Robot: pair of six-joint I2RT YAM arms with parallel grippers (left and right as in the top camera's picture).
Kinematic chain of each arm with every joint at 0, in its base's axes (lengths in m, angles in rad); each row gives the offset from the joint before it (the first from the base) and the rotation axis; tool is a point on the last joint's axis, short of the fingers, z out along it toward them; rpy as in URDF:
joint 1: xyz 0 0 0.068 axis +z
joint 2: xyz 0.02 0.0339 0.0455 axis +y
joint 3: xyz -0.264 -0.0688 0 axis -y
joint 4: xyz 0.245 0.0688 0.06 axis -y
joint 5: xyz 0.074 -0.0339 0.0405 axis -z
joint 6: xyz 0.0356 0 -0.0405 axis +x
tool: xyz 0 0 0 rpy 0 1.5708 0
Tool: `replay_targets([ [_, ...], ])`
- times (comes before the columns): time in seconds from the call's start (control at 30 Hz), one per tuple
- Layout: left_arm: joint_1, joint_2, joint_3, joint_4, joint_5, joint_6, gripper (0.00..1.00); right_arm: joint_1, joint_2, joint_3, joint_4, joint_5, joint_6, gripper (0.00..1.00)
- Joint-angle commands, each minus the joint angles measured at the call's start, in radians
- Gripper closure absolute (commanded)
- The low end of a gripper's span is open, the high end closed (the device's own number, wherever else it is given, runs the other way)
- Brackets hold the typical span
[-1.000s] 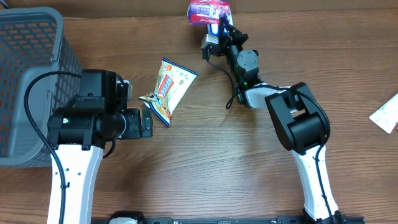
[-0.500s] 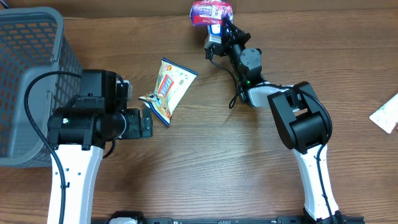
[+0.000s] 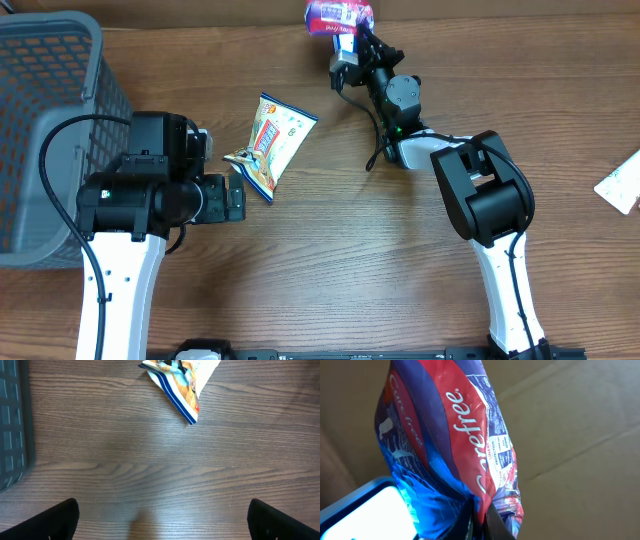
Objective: Scan the item barcode
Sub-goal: 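Hold the pad pack's barcode in front of the white scanner, then carry the pad pack to the right table edge and release it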
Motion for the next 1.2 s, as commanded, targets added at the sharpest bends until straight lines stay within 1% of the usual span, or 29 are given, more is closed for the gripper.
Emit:
replay_targets([
  [0.0, 0.005, 0.003, 0.000, 0.001, 0.007, -0.013, 0.00, -0.008, -0.027, 0.037, 0.022, 0.075, 0.068, 0.96],
  [0.1, 0.005, 0.003, 0.000, 0.001, 0.007, -0.013, 0.00, -0.008, -0.079, 0.037, 0.022, 0.166, 0.082, 0.96],
  [0.17, 0.005, 0.003, 0.000, 0.001, 0.007, -0.013, 0.00, -0.011, -0.127, 0.037, 0.021, 0.312, 0.134, 0.96],
  [0.23, 0.005, 0.003, 0.000, 0.001, 0.007, -0.013, 0.00, -0.017, -0.174, 0.037, 0.006, 0.507, 0.208, 0.96],
  [0.33, 0.005, 0.003, 0.000, 0.001, 0.007, -0.013, 0.00, -0.034, -0.228, 0.037, -0.008, 0.859, 0.303, 0.96],
  [0.47, 0.005, 0.003, 0.000, 0.001, 0.007, -0.013, 0.00, -0.077, -0.246, 0.037, 0.003, 1.270, 0.302, 0.96],
  [0.53, 0.005, 0.003, 0.000, 0.001, 0.007, -0.013, 0.00, -0.126, -0.246, 0.032, -0.002, 1.480, 0.299, 0.96],
  [0.6, 0.005, 0.003, 0.000, 0.001, 0.007, -0.013, 0.00, -0.156, -0.246, 0.003, -0.033, 1.480, 0.243, 0.96],
  [0.67, 0.005, 0.003, 0.000, 0.001, 0.007, -0.013, 0.00, -0.199, -0.244, -0.025, -0.051, 1.480, 0.224, 0.96],
  [0.77, 0.005, 0.003, 0.000, 0.001, 0.007, -0.013, 0.00, -0.266, -0.244, -0.061, -0.097, 1.480, 0.224, 0.96],
  [0.87, 0.005, 0.003, 0.000, 0.001, 0.007, -0.013, 0.00, -0.339, -0.244, -0.122, -0.099, 1.480, 0.228, 0.96],
  [1.03, 0.005, 0.003, 0.000, 0.001, 0.007, -0.013, 0.00, -0.471, -0.243, -0.281, -0.120, 1.480, 0.307, 0.96],
  [1.1, 0.005, 0.003, 0.000, 0.001, 0.007, -0.013, 0.00, -0.507, -0.242, -0.351, -0.146, 1.480, 0.382, 0.96],
  [1.17, 0.005, 0.003, 0.000, 0.001, 0.007, -0.013, 0.00, -0.536, -0.241, -0.426, -0.177, 1.480, 0.491, 0.96],
])
